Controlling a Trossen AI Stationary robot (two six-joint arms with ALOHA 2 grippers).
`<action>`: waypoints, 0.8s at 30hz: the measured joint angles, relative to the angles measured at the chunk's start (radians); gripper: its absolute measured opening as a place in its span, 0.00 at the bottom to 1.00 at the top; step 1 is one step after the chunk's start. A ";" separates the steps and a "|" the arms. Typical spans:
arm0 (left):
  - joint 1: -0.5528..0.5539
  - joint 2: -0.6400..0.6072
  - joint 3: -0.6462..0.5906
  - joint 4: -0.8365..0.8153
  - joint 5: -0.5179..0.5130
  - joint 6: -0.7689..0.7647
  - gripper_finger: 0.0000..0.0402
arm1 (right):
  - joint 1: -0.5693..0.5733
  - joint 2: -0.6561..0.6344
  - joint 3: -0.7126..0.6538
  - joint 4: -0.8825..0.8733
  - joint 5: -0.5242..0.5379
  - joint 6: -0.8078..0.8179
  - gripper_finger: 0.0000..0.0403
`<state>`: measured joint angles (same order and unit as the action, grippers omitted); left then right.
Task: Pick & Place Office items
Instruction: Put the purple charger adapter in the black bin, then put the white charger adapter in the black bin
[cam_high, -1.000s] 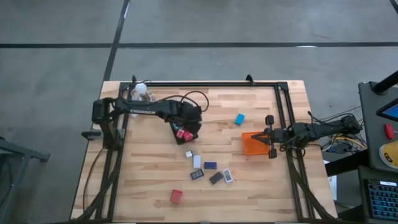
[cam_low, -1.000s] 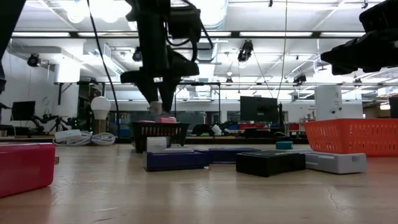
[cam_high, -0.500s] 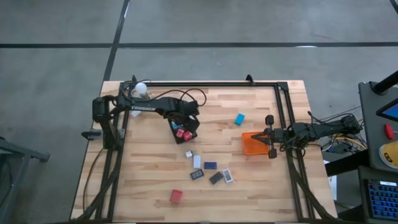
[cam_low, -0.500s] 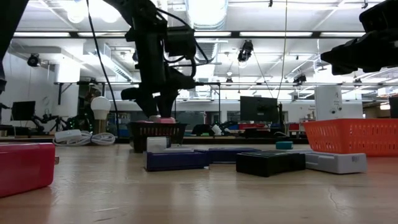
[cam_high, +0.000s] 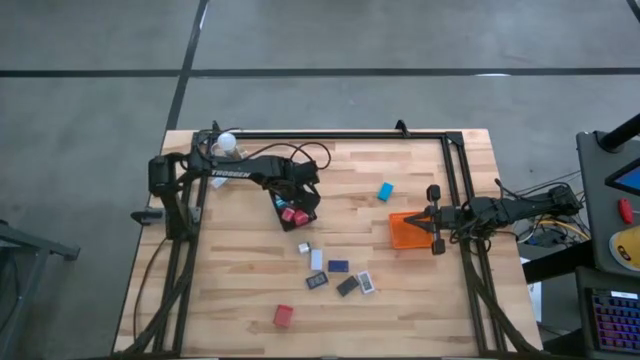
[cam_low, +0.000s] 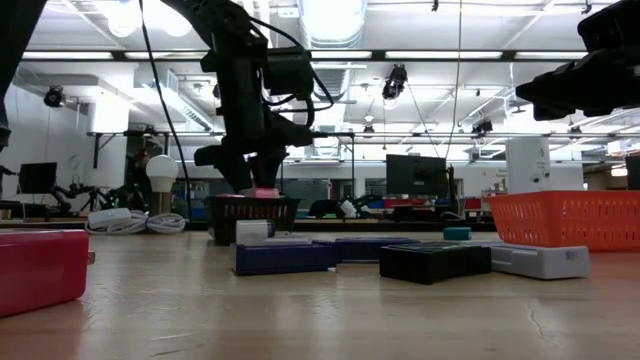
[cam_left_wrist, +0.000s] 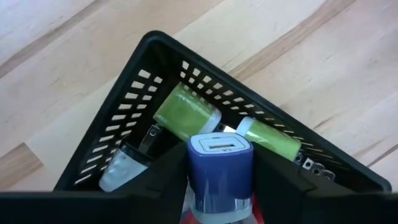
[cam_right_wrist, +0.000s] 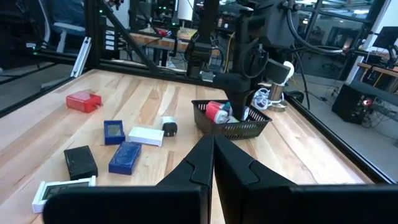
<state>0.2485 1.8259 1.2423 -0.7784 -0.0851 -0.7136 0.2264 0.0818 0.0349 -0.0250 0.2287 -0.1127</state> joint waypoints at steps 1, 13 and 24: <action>0.000 0.000 0.000 0.001 0.001 0.000 0.45 | 0.000 0.000 0.000 0.000 0.000 0.000 0.02; 0.001 0.000 0.001 0.004 0.007 0.000 0.61 | 0.000 0.000 0.000 0.000 0.000 0.000 0.02; 0.004 0.000 0.116 -0.106 0.008 0.020 0.60 | 0.000 0.000 0.000 0.000 0.000 0.000 0.02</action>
<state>0.2524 1.8263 1.3582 -0.8839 -0.0774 -0.6935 0.2266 0.0814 0.0349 -0.0250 0.2287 -0.1127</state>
